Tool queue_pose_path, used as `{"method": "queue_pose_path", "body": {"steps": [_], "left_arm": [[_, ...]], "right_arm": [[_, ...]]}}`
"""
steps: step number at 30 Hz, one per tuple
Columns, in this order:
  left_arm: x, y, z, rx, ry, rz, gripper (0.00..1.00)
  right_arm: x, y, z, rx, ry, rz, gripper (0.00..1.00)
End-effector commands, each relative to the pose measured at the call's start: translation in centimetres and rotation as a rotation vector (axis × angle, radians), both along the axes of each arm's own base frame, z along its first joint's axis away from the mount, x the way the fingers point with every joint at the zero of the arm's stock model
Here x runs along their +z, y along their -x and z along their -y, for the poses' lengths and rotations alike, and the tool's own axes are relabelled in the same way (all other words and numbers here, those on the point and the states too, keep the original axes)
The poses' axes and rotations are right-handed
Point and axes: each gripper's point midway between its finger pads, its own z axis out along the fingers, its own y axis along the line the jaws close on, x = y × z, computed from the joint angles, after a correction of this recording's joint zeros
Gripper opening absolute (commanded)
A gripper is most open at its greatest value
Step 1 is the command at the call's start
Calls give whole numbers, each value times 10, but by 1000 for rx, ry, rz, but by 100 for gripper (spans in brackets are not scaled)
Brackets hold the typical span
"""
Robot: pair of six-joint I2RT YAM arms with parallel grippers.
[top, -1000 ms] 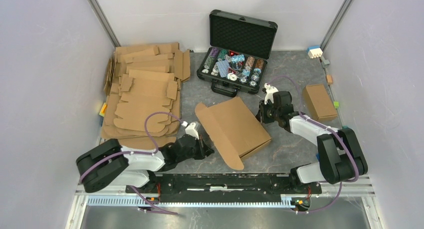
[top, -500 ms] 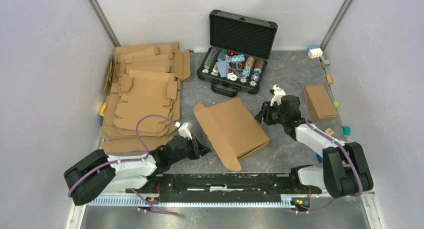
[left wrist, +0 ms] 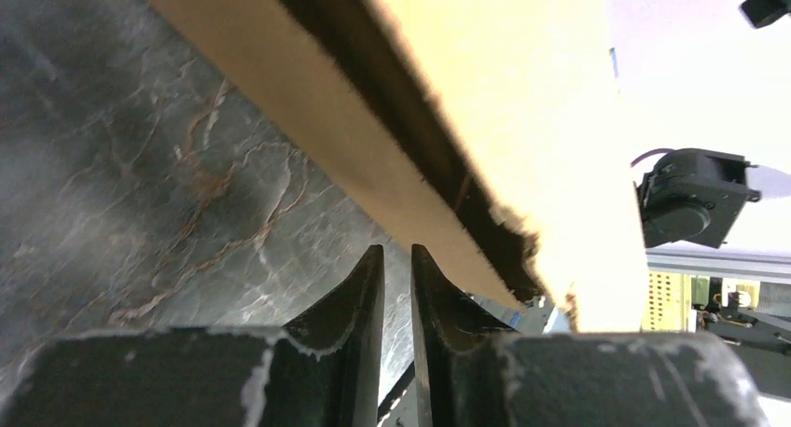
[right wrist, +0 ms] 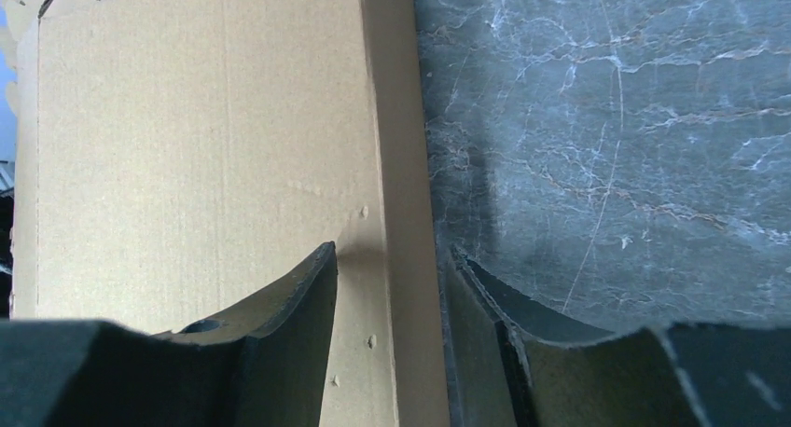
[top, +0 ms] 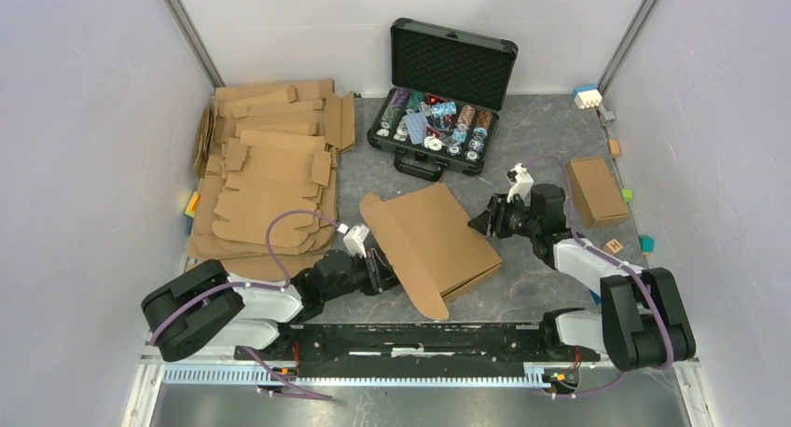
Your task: Fold the paper box
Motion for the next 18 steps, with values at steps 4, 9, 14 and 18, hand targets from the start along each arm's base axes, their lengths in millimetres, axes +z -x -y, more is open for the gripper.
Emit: {"method": "queue_pose_path", "body": {"steps": [4, 9, 14, 18], "left_arm": [[40, -19, 25, -18, 130, 60, 23], [39, -23, 34, -37, 135, 50, 22], [32, -27, 27, -12, 123, 33, 22], [20, -28, 23, 5, 89, 0, 22]], "right_arm": [[-13, 12, -8, 59, -51, -39, 45], [-20, 19, -8, 52, -68, -56, 39], [-29, 24, -3, 21, -92, -79, 25], [-38, 30, -1, 12, -118, -102, 17]]}}
